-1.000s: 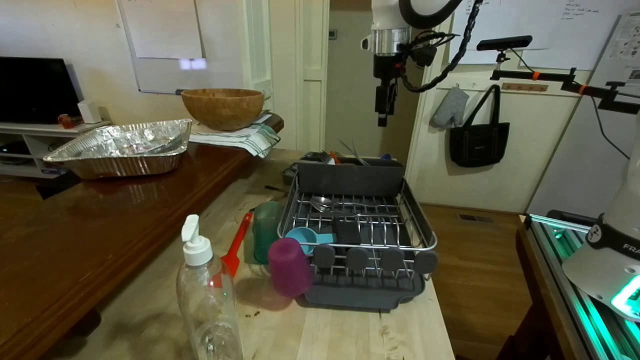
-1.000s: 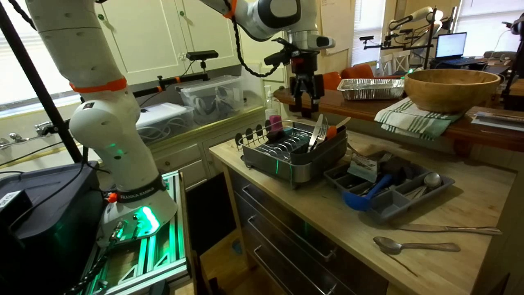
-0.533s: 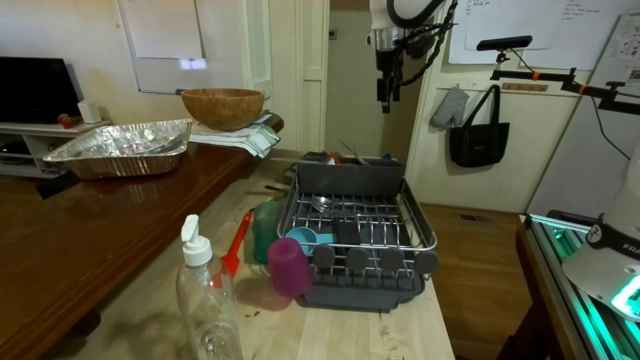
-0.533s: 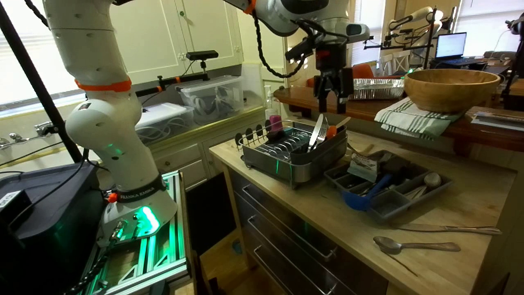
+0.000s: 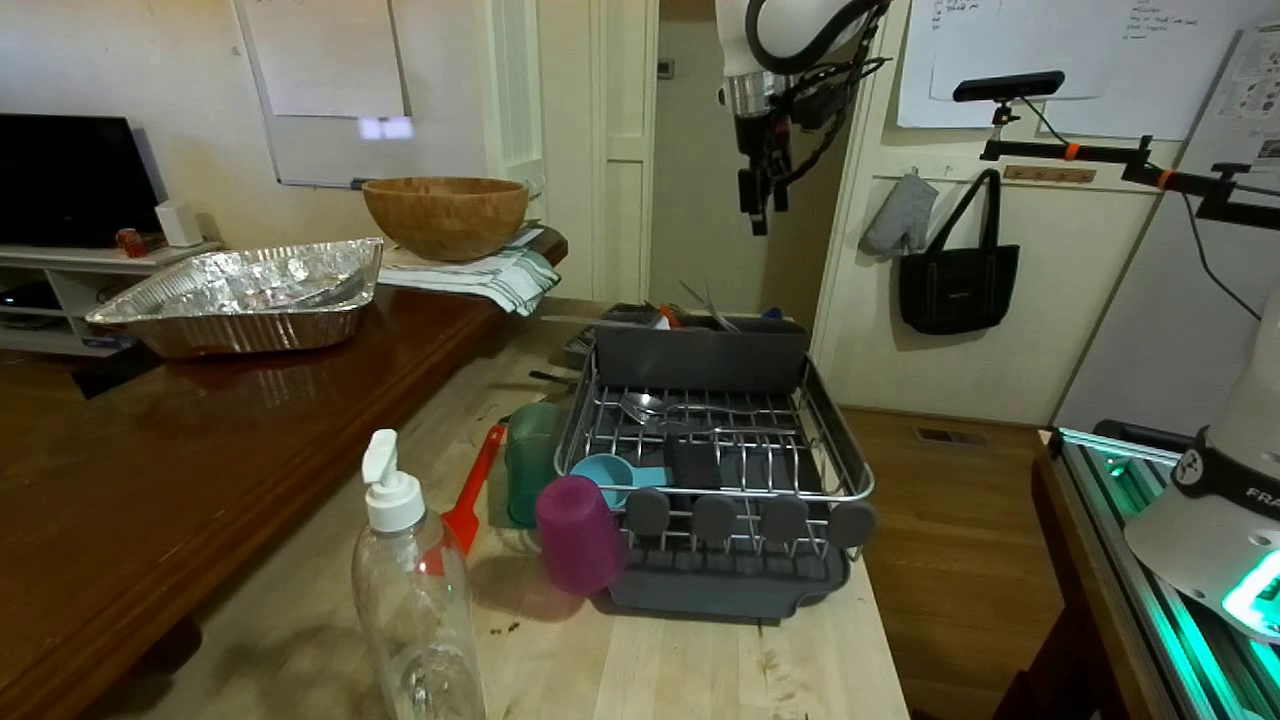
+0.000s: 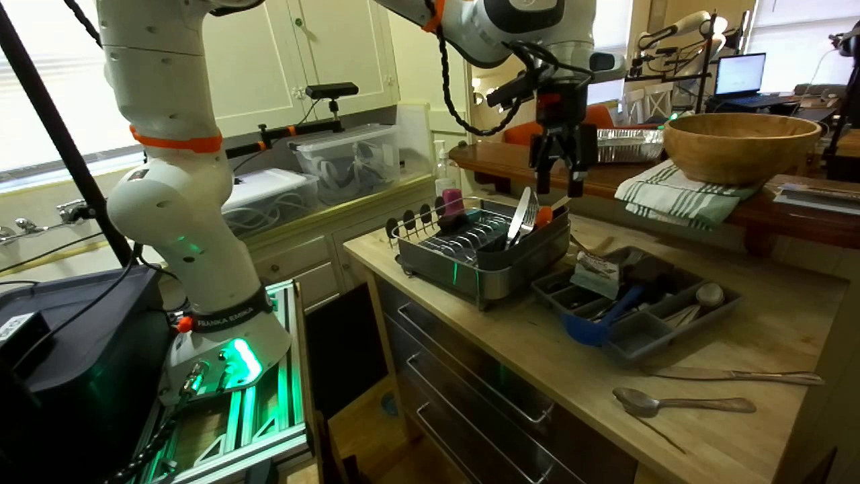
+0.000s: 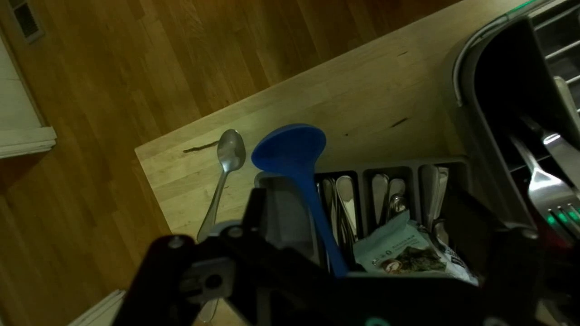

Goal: Pick up the sachet and place it on the dish rack

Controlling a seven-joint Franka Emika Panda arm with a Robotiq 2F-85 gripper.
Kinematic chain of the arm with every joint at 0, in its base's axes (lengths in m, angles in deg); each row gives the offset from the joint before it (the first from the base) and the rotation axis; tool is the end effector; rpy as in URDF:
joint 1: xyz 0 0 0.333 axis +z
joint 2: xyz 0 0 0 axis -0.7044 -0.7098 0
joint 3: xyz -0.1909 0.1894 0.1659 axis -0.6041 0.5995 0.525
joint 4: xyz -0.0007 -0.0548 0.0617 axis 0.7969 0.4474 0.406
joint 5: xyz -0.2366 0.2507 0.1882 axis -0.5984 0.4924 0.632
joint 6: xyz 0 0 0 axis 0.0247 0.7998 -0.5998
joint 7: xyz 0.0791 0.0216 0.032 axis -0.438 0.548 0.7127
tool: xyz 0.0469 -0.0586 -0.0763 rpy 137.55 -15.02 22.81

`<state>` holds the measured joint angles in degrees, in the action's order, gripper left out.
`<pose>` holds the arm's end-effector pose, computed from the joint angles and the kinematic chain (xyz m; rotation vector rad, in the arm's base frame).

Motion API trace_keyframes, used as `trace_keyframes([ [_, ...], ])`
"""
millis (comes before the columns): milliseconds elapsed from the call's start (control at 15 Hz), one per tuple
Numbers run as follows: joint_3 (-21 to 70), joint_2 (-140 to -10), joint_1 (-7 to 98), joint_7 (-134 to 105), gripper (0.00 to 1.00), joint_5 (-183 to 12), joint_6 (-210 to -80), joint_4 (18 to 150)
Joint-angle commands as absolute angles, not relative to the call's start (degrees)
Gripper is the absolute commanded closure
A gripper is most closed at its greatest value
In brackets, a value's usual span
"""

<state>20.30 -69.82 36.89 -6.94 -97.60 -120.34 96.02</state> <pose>0.5733 -0.1806 0.4182 2.8743 -0.1862 -0.2286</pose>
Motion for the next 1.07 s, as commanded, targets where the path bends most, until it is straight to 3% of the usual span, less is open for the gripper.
trace_keyframes([
  [0,20.3,-77.9,35.8,-2.8,0.00,-96.5,-118.7,89.5],
  [467,23.0,-88.5,34.6,15.3,0.00,-97.0,-116.6,82.1],
  [1000,23.2,-90.2,35.5,14.7,0.00,-98.8,-116.6,82.0],
])
